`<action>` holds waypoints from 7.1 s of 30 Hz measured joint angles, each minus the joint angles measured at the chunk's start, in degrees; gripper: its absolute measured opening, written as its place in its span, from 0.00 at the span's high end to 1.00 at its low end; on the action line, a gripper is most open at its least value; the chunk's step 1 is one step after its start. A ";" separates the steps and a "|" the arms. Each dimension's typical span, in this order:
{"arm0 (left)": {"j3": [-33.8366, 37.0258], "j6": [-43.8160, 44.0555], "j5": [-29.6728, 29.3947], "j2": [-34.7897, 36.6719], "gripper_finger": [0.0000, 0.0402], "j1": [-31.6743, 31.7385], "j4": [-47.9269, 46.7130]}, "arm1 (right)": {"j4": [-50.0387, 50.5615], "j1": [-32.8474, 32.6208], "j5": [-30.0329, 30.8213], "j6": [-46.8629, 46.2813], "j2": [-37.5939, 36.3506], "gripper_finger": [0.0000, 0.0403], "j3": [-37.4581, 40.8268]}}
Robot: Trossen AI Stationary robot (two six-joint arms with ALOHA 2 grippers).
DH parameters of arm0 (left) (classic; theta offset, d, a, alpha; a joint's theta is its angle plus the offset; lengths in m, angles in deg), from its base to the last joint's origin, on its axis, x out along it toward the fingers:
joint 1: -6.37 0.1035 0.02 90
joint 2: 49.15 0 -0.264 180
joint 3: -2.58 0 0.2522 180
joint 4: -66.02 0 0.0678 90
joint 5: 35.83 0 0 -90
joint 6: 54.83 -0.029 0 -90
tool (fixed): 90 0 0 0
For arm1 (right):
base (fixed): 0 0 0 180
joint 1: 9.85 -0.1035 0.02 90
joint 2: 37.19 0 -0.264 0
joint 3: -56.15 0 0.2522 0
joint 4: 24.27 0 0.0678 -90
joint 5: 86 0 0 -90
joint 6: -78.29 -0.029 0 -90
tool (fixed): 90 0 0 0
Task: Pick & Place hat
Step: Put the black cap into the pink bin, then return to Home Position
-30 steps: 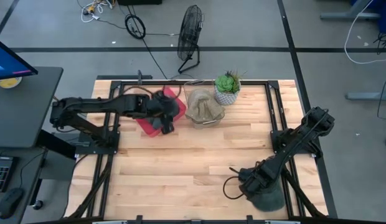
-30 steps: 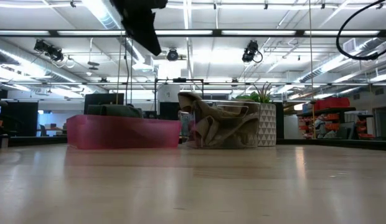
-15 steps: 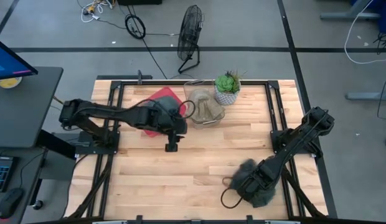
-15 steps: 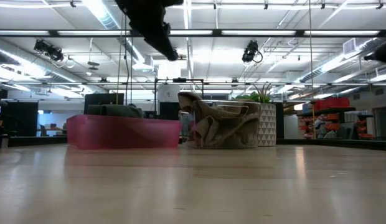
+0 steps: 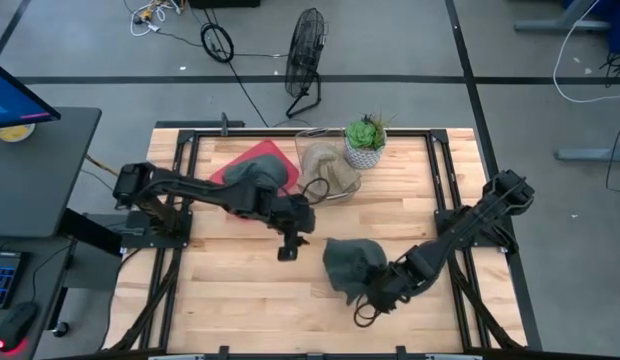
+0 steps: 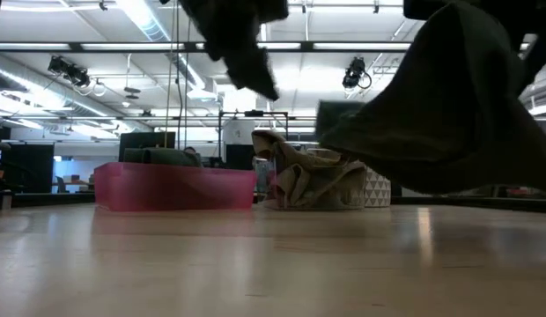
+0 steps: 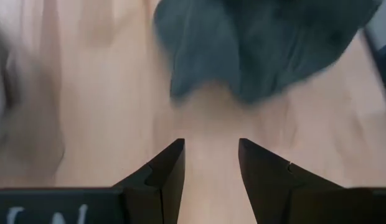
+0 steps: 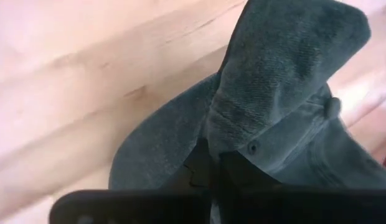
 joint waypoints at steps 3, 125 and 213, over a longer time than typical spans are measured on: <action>0.00 -2.22 0.04 -0.21 0.62 -1.60 5.51 | -0.35 1.71 -0.39 6.61 0.00 1.00 0.00; 22.65 -35.11 -9.72 13.82 0.87 38.93 -4.01 | -16.34 17.39 1.23 -15.23 0.04 0.57 0.63; 56.99 2.75 -10.83 73.42 0.99 11.82 24.90 | -41.19 17.27 15.00 -41.05 -54.42 0.99 37.62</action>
